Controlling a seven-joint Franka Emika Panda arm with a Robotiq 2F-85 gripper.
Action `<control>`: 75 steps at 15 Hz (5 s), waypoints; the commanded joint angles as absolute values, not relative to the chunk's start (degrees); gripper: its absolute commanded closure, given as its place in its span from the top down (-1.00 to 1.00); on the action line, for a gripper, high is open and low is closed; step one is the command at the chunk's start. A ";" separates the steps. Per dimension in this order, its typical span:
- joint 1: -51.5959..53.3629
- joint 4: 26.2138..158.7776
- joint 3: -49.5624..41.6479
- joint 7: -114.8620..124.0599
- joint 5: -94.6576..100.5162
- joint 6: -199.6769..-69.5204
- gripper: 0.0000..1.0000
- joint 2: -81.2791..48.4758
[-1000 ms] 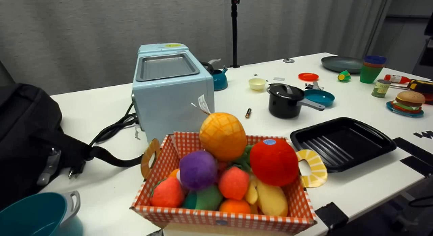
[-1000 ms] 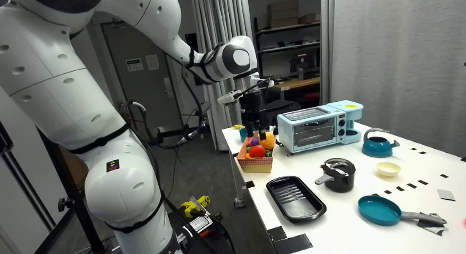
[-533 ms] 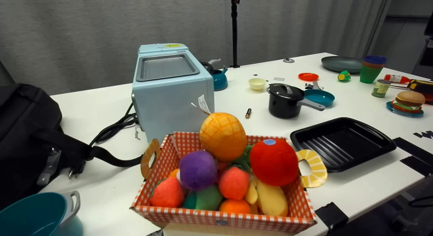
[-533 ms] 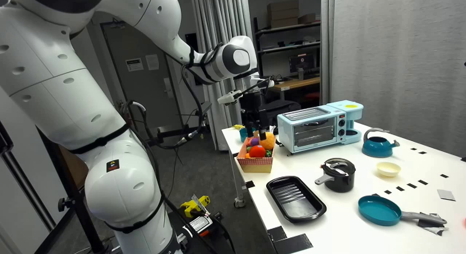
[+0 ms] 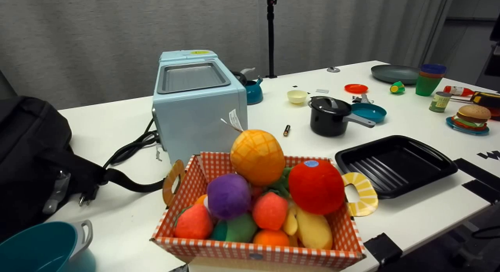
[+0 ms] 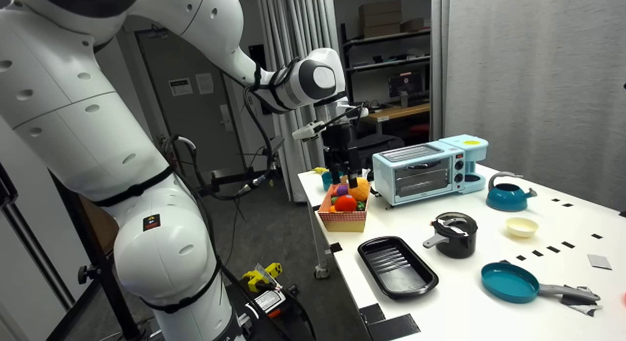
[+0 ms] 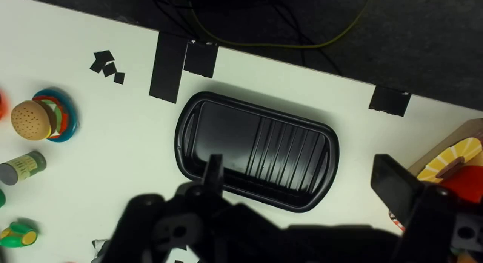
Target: Remove the lid from the black pot and place it on the blue pan
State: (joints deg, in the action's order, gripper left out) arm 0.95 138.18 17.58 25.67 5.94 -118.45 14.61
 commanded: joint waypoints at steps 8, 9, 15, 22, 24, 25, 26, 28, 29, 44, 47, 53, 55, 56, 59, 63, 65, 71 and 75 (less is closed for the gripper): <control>2.87 138.11 15.72 26.07 6.47 -118.32 1.00 14.46; 2.87 138.11 15.72 26.07 6.47 -118.32 1.00 14.46; 2.87 138.11 15.72 26.07 6.47 -118.32 1.00 14.46; 2.87 138.11 15.72 26.07 6.47 -118.32 1.00 14.46; 2.87 138.11 15.72 26.07 6.47 -118.32 1.00 14.46; 2.87 138.11 15.72 26.07 6.47 -118.32 1.00 14.46; 2.87 138.11 15.72 26.07 6.47 -118.32 1.00 14.46; 2.09 137.67 14.70 26.05 7.43 -119.05 1.00 13.86; 1.77 137.37 14.00 25.56 7.71 -119.10 1.00 13.47; 4.48 123.21 6.31 10.62 1.06 -131.22 1.00 -8.51; 4.68 126.15 5.51 11.57 2.38 -130.75 1.00 -6.38; 4.49 126.28 4.99 11.57 2.41 -130.73 1.00 -6.12; 4.72 125.32 5.07 12.60 2.52 -130.86 1.00 -7.19; 4.68 124.69 4.88 13.35 2.85 -130.76 1.00 -8.06; 4.32 123.11 3.83 16.09 3.55 -130.95 1.00 -10.67; 4.07 119.63 1.61 19.54 3.66 -130.44 1.00 -15.31; 3.89 117.00 0.38 20.45 3.21 -130.33 1.00 -18.16; 3.51 109.03 -2.66 23.16 1.77 -131.57 1.00 -24.88; 2.91 105.40 -3.78 25.10 -0.42 -133.56 1.00 -27.59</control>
